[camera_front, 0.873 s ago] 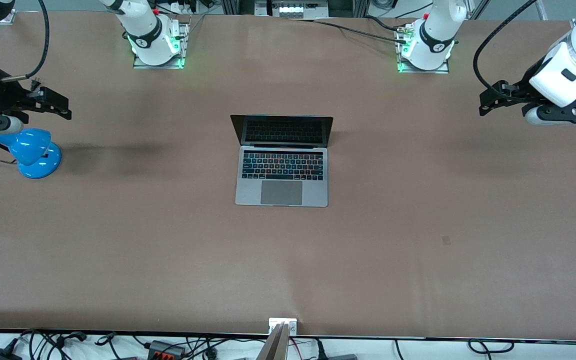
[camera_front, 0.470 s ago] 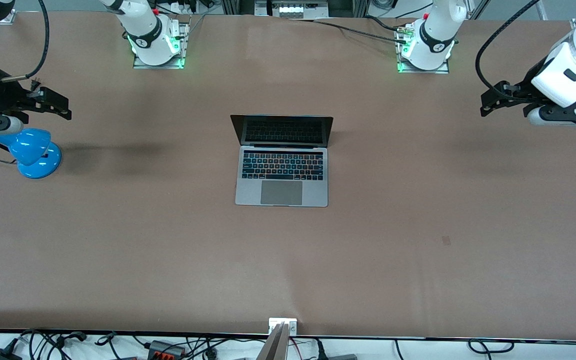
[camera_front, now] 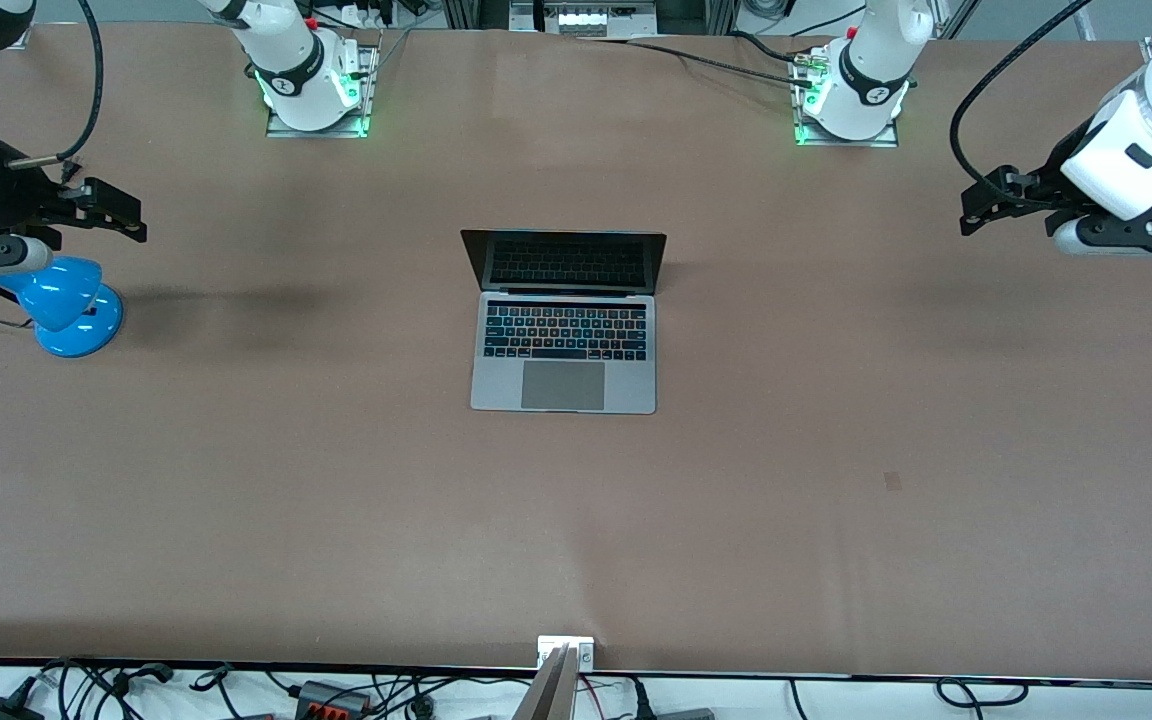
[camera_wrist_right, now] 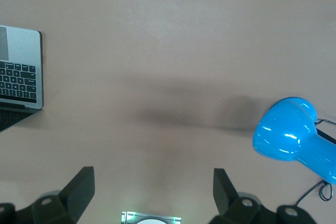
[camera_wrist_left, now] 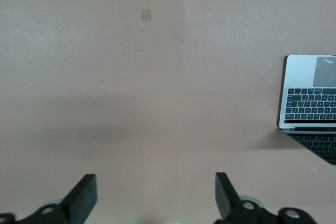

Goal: Close laptop with both arms from behind

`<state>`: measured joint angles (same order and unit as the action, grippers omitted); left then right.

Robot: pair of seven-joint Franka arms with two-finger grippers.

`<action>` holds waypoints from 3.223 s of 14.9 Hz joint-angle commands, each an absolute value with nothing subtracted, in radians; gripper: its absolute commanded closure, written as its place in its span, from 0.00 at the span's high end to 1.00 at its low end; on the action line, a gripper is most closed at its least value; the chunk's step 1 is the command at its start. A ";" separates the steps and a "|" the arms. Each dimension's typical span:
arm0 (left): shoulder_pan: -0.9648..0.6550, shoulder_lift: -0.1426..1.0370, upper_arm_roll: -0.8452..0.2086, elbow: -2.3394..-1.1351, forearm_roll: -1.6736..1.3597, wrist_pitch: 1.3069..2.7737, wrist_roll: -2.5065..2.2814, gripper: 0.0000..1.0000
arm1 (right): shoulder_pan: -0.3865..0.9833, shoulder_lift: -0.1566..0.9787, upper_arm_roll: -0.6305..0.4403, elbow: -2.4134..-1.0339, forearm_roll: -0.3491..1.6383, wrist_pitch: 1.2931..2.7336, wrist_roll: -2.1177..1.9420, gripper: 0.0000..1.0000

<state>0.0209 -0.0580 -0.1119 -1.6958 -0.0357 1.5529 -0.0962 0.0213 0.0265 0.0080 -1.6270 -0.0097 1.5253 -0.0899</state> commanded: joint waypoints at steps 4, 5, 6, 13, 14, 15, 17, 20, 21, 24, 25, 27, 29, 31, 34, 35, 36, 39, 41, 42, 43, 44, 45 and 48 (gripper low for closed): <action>0.014 -0.041 -0.121 -1.641 -0.037 1.473 -0.060 0.00 | 0.023 0.057 0.009 -1.577 -0.008 1.516 -0.109 1.00; 0.009 -0.043 -0.123 -1.641 -0.037 1.473 -0.069 0.00 | 0.023 0.049 0.009 -1.577 -0.006 1.516 -0.107 1.00; 0.011 -0.041 -0.124 -1.641 -0.038 1.473 -0.071 0.00 | 0.023 0.057 0.009 -1.578 -0.005 1.516 -0.106 1.00; 0.008 -0.028 -0.169 -1.648 -0.052 1.439 -0.058 0.00 | 0.025 0.084 0.009 -1.589 0.008 1.477 -0.100 0.00; 0.008 -0.025 -0.169 -1.646 -0.072 1.439 -0.061 0.00 | 0.025 0.087 0.009 -1.592 0.008 1.471 -0.100 0.00; 0.015 -0.017 -0.169 -1.646 -0.112 1.434 -0.066 0.00 | 0.028 0.094 0.009 -1.592 0.009 1.470 -0.100 0.00; 0.014 -0.015 -0.169 -1.647 -0.124 1.422 -0.058 0.00 | 0.031 0.100 0.009 -1.594 0.011 1.470 -0.101 0.00; 0.005 -0.011 -0.195 -1.651 -0.126 1.420 -0.073 0.00 | 0.029 0.100 0.009 -1.609 0.038 1.470 -0.103 0.00; 0.006 -0.002 -0.212 -1.652 -0.130 1.417 -0.072 0.00 | 0.031 0.100 0.009 -1.612 0.044 1.468 -0.098 0.00; 0.006 0.017 -0.259 -1.670 -0.208 1.417 -0.074 0.00 | 0.067 0.091 0.011 -1.646 0.078 1.447 -0.087 0.00; 0.005 0.024 -0.277 -1.675 -0.212 1.431 -0.074 0.00 | 0.072 0.086 0.011 -1.663 0.096 1.448 -0.077 0.00; 0.006 0.038 -0.350 -1.696 -0.210 1.477 -0.106 0.00 | 0.110 0.086 0.011 -1.675 0.123 1.451 -0.026 0.00; 0.000 0.060 -0.385 -1.707 -0.213 1.480 -0.175 0.00 | 0.171 0.084 0.011 -1.680 0.126 1.448 0.065 0.00; -0.005 0.087 -0.440 -1.715 -0.216 1.483 -0.186 0.00 | 0.228 0.077 0.011 -1.701 0.155 1.457 0.159 0.00; -0.006 0.109 -0.518 -1.775 -0.216 1.586 -0.248 0.00 | 0.301 0.052 0.011 -1.758 0.167 1.497 0.261 0.00; -0.009 0.113 -0.531 -1.808 -0.216 1.642 -0.250 0.00 | 0.308 0.035 0.011 -1.790 0.167 1.520 0.262 0.00; -0.012 0.114 -0.547 -1.847 -0.218 1.691 -0.252 0.00 | 0.325 0.014 0.011 -1.830 0.167 1.552 0.264 0.00; -0.014 0.155 -0.592 -1.910 -0.218 1.813 -0.281 0.00 | 0.424 -0.060 0.011 -1.974 0.169 1.693 0.374 0.00; -0.021 0.182 -0.627 -1.908 -0.218 1.842 -0.366 0.00 | 0.483 -0.067 0.011 -2.031 0.169 1.768 0.422 0.00; -0.029 0.193 -0.632 -1.910 -0.216 1.856 -0.377 0.00 | 0.507 -0.066 0.011 -2.049 0.169 1.804 0.426 0.00; -0.044 0.208 -0.632 -1.911 -0.213 1.871 -0.379 0.00 | 0.537 -0.063 0.011 -2.077 0.172 1.848 0.431 0.00; -0.052 0.225 -0.632 -1.914 -0.213 1.887 -0.382 0.00 | 0.557 -0.060 0.011 -2.107 0.201 1.899 0.434 0.00; -0.057 0.241 -0.632 -1.916 -0.210 1.900 -0.391 0.00 | 0.580 -0.060 0.011 -2.141 0.225 1.954 0.434 0.00; -0.090 0.255 -0.632 -1.933 -0.206 1.930 -0.420 0.00 | 0.637 -0.051 0.009 -2.172 0.227 2.005 0.436 0.00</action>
<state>-0.0739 0.2495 -0.6285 -1.9188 -0.1982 1.8946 -0.3907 0.6006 -0.0314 0.0232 -2.1345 0.2073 1.9691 0.4268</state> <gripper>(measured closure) 0.991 0.991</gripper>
